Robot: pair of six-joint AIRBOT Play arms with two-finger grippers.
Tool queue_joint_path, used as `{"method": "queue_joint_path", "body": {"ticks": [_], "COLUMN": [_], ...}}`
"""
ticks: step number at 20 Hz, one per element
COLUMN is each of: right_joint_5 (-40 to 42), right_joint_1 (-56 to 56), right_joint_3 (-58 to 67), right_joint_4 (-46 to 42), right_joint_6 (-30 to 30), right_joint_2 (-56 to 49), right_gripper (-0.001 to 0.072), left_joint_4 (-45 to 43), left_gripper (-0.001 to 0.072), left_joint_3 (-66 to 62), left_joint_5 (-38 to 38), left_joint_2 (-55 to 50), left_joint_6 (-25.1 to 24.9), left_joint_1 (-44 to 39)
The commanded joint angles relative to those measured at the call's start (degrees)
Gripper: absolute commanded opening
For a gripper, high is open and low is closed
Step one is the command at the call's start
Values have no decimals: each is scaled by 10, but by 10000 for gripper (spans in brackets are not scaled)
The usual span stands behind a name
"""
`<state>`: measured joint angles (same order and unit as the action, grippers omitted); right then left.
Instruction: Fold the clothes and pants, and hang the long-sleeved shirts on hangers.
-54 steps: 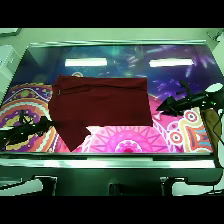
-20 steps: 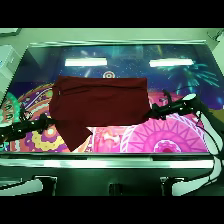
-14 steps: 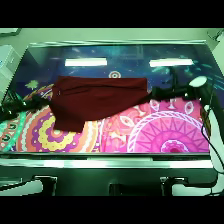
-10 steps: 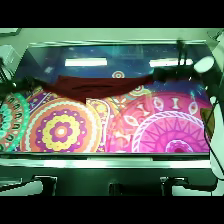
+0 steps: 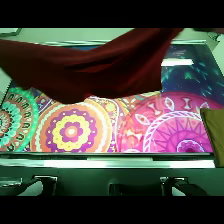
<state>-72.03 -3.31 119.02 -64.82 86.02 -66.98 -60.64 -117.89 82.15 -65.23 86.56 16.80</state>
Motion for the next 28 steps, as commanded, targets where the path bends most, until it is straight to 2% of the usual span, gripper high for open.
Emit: {"method": "queue_joint_path", "body": {"ticks": [1, 4, 7, 11, 14, 17, 20, 23, 26, 28], "right_joint_5": [-95, -119, -116, -105, -28, 70, 177, 263, 264, 214], "right_joint_1": [-2, -2, -2, -2, -2, -2, 0, 0, 3, 7], "right_joint_3": [12, 12, -29, -112, -168, -187, -187, -186, -184, -180], "right_joint_4": [-21, -72, -92, -66, -25, -22, -36, -37, -37, -35], "right_joint_6": [49, 116, 124, 121, 81, 39, 27, 57, 98, 98], "right_joint_2": [122, 169, 150, 35, -87, -223, -352, -428, -447, -440], "right_gripper": [26, 26, 26, 27, 28, 28, 27, 27, 27, 27], "left_joint_4": [-115, -222, -223, -98, -18, -16, -8, 34, 47, 38], "left_gripper": [18, 15, 15, 15, 16, 16, 16, 16, 16, 17], "left_joint_3": [31, 40, 40, 64, 126, 155, 124, 53, 9, 9], "left_joint_5": [26, 6, -37, -33, -48, -130, -229, -277, -240, -185], "left_joint_2": [155, 240, 223, 75, -83, -261, -419, -529, -560, -549], "left_joint_6": [66, 114, 115, 75, 14, -36, -41, -30, -35, -43], "left_joint_1": [0, 0, -1, -1, -15, -57, -80, -80, -79, -78]}}
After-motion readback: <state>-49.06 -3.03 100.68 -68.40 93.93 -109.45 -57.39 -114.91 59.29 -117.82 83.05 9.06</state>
